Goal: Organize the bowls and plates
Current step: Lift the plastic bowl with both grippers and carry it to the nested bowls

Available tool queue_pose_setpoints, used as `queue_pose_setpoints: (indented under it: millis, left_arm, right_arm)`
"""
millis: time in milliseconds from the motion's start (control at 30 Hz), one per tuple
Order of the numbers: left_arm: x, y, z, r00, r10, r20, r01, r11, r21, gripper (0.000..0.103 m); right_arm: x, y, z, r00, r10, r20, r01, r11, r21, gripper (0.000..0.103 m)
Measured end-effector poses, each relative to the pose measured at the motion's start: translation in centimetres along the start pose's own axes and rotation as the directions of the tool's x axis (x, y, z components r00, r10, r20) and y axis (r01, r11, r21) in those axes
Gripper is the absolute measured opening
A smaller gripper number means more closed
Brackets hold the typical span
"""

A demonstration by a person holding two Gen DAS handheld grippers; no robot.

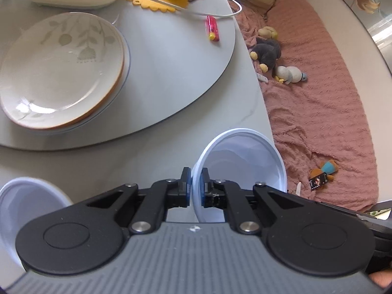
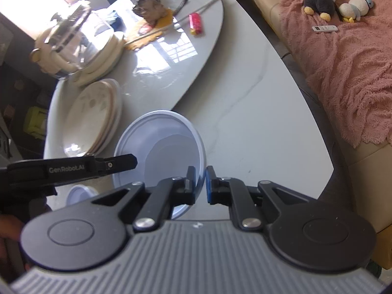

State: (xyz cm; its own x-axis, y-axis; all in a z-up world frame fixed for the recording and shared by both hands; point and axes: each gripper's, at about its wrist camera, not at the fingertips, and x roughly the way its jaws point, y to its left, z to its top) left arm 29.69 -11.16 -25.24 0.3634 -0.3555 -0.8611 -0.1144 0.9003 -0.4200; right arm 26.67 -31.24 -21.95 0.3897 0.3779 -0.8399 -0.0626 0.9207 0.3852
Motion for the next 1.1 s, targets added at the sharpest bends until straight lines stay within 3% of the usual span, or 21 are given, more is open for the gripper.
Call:
queue_pose_setpoints:
  millis: [433, 700, 900, 1100]
  left_arm:
    - [-7.3, 0.0, -1.2, 1.0, -0.027, 0.002, 0.027, 0.996, 0.09, 0.008]
    - [-11.6, -0.2, -1.5, 0.996, -0.092, 0.012, 0.09, 0.989, 0.119, 0.009]
    - [-13.2, 0.5, -1.8, 0.996, -0.088, 0.031, 0.083, 0.987, 0.134, 0.009]
    - [-14.3, 2.9, -2.0, 0.996, -0.074, 0.056, 0.069, 0.994, 0.079, 0.009]
  right_arm:
    - [-5.2, 3.7, -1.5, 0.999, 0.028, 0.035, -0.028, 1.0, 0.004, 0.011]
    - [-8.5, 4.7, -2.9, 0.996, 0.053, 0.075, -0.056, 0.998, 0.035, 0.011]
    - [-8.6, 6.3, -3.0, 0.996, 0.039, 0.084, -0.039, 0.999, -0.001, 0.011]
    - [-7.3, 8.0, -2.9, 0.997, 0.057, 0.056, -0.056, 0.998, -0.028, 0.011]
